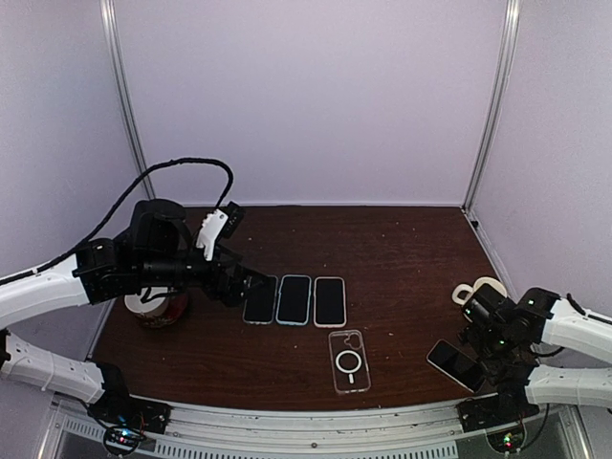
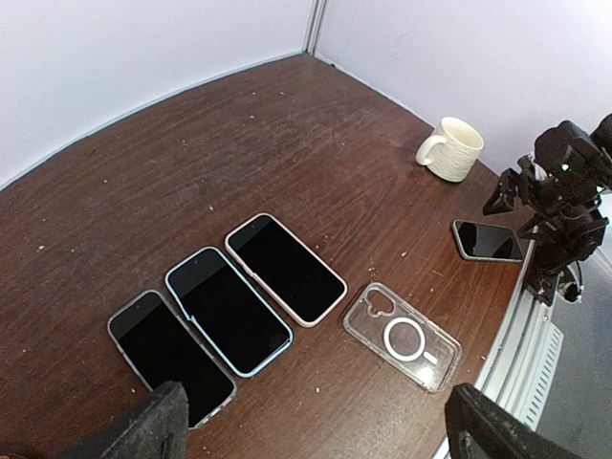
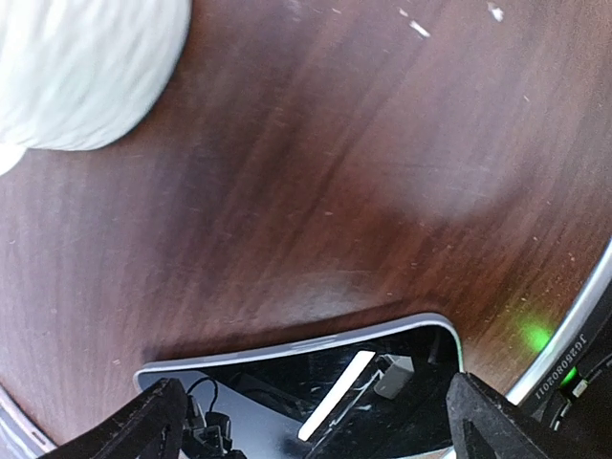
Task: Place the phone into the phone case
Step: Move the phone to the corner of the board.
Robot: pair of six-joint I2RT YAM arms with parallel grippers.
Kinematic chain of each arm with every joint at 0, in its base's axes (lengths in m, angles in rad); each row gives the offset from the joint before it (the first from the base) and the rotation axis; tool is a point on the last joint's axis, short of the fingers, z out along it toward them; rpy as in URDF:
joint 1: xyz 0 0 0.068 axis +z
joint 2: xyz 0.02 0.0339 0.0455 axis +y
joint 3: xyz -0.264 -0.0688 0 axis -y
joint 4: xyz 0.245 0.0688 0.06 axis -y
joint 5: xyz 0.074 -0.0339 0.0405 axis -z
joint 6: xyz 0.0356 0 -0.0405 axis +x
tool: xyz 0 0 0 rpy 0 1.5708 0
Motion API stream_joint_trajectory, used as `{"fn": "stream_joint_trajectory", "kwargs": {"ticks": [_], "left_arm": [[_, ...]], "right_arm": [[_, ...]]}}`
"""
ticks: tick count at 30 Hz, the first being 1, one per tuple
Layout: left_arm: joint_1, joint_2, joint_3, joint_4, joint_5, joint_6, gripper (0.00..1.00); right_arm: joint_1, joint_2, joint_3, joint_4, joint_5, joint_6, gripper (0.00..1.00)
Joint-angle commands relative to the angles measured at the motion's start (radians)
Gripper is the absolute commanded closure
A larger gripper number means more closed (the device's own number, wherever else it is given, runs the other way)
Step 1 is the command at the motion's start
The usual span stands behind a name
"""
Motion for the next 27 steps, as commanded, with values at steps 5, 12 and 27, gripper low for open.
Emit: {"fn": "stream_joint_trajectory", "kwargs": {"ticks": [5, 12, 27], "left_arm": [[0.008, -0.048, -0.005, 0.037, 0.0, -0.003, 0.03], [0.008, -0.045, -0.004, 0.036, -0.014, 0.005, 0.03], [0.008, -0.054, 0.0, 0.023, -0.037, 0.022, 0.02]], "right_arm": [[-0.006, 0.22, -0.002, 0.126, -0.064, 0.007, 0.01], [0.04, 0.416, 0.166, 0.204, -0.084, -0.119, 0.0], [0.115, 0.617, 0.441, 0.182, -0.068, -0.69, 0.01]]}}
